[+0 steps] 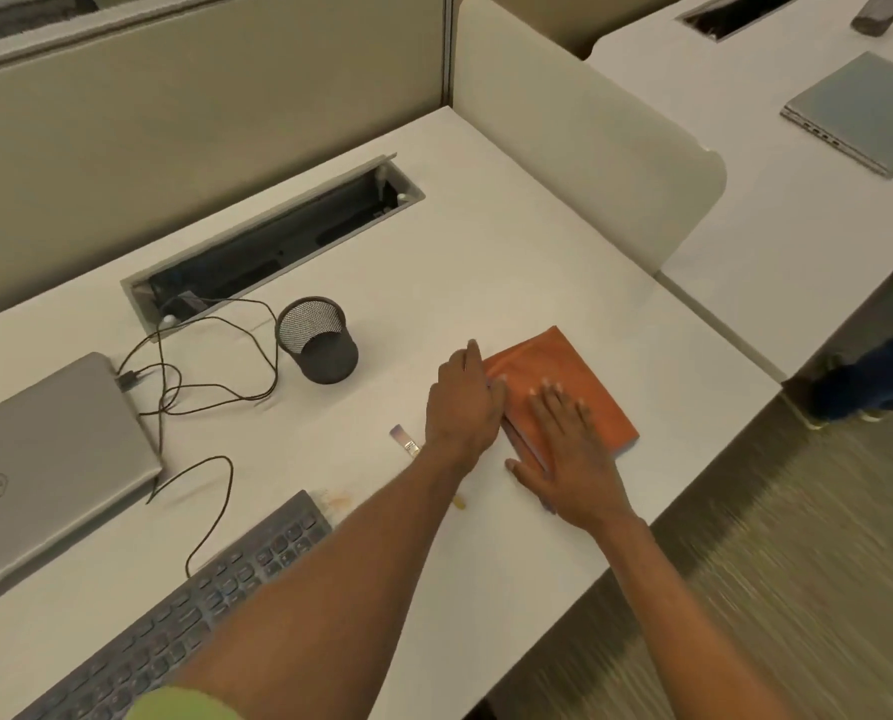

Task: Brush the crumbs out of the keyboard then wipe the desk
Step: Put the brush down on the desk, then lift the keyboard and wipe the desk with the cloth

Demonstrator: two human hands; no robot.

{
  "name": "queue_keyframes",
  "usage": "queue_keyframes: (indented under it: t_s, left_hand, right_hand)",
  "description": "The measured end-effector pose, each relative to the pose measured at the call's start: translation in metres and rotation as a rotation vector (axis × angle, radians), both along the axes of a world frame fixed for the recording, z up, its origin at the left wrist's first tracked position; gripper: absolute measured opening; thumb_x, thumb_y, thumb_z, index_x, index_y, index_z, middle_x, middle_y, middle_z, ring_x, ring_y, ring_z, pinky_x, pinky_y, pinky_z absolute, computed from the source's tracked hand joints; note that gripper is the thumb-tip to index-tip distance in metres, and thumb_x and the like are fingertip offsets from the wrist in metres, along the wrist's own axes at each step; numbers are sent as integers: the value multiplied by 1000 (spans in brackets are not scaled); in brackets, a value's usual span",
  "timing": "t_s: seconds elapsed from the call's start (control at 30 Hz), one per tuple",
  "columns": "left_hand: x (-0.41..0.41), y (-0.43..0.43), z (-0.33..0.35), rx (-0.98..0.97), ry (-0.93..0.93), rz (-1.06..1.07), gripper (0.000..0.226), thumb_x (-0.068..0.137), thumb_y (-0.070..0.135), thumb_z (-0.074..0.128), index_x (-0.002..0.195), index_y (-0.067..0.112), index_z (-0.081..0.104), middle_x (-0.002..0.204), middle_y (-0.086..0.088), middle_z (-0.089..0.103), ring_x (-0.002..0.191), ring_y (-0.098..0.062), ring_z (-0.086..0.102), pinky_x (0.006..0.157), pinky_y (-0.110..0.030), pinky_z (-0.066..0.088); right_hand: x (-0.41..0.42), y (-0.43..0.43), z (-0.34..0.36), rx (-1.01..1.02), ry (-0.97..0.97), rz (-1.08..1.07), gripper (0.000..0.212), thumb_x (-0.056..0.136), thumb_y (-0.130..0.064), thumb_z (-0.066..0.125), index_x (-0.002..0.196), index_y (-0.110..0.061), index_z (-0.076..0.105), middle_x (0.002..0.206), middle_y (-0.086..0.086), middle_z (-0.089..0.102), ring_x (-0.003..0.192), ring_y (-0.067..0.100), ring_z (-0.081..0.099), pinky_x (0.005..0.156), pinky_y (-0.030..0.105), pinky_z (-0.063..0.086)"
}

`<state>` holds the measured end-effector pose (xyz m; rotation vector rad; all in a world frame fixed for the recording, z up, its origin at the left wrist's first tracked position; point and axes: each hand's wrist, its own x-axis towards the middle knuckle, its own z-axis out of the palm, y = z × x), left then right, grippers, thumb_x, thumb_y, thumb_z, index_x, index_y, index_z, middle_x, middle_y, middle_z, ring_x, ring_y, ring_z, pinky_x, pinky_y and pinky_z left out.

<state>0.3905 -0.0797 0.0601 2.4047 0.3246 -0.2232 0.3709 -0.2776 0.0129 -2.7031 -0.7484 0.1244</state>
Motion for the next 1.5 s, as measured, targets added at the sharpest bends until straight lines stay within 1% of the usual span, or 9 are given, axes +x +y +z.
queue_keyframes:
  t_s: [0.3, 0.5, 0.57, 0.7, 0.8, 1.0, 1.17, 1.33, 1.5]
  left_hand:
    - [20, -1, -9, 279, -9, -72, 41, 105, 41, 59, 128, 7, 61, 137, -14, 50, 125, -32, 48, 98, -42, 45]
    - [4, 4, 3, -193, -26, 70, 14, 95, 21, 63, 101, 10, 55, 90, -5, 63, 81, -27, 61, 69, -40, 49]
    - [-5, 9, 13, -309, -57, 97, 16, 96, 16, 62, 108, 11, 54, 82, -7, 64, 70, -22, 59, 64, -39, 50]
    - [-23, 23, 40, -438, -88, 144, 34, 96, 17, 65, 129, 16, 55, 87, -4, 67, 74, -16, 64, 68, -36, 57]
    - [-44, 40, 57, -511, -90, 115, 37, 98, 24, 69, 132, 18, 57, 94, -5, 70, 86, -20, 70, 82, -41, 63]
    - [-109, 90, 96, -739, -141, 146, 29, 110, 37, 58, 132, 18, 61, 100, -4, 78, 86, -19, 79, 83, -43, 67]
    - [-200, 158, 89, -473, -216, 217, 41, 110, 51, 47, 144, 29, 58, 135, 6, 71, 123, -8, 67, 106, -44, 57]
    - [-325, 227, 64, -107, -289, 388, 58, 108, 57, 34, 160, 33, 45, 166, 13, 42, 148, -1, 35, 122, -31, 26]
    - [-438, 282, 24, 31, -230, 536, 56, 114, 46, 39, 166, 25, 36, 172, 13, 27, 158, -1, 19, 131, -43, 20]
  right_hand:
    - [-12, 11, -12, 85, -82, -76, 53, 111, -24, 34, 163, -16, 28, 170, 2, 25, 159, 14, 14, 129, 46, 15]
    - [-29, 16, 10, 289, -94, -239, 45, 106, -14, 40, 149, -11, 52, 122, 11, 72, 111, 30, 69, 102, 49, 52]
    - [-36, 21, 26, 308, -106, -267, 45, 104, -9, 52, 148, -15, 53, 104, 7, 72, 85, 25, 68, 80, 44, 58]
    - [-57, 34, 62, 363, -61, -369, 37, 95, -21, 74, 130, -16, 66, 100, 1, 71, 83, 19, 66, 73, 40, 58]
    - [-77, 50, 88, 490, 34, -434, 20, 90, -25, 78, 104, -17, 67, 92, -4, 63, 75, 16, 62, 65, 41, 56]
    - [-127, 106, 137, 640, 272, -452, 20, 100, -29, 66, 105, -17, 52, 78, 0, 61, 52, 12, 65, 47, 17, 51]
    - [-171, 163, 134, 680, 209, -379, 32, 102, -30, 61, 131, -20, 49, 87, -14, 65, 61, 4, 69, 60, 15, 58]
    - [-208, 211, 97, 566, 115, -221, 60, 106, -40, 47, 161, -21, 34, 123, 1, 66, 97, 15, 71, 83, 18, 60]
    - [-225, 251, 50, 301, 211, -75, 64, 107, -48, 30, 165, -24, 19, 169, 5, 25, 153, 33, 32, 116, 54, 43]
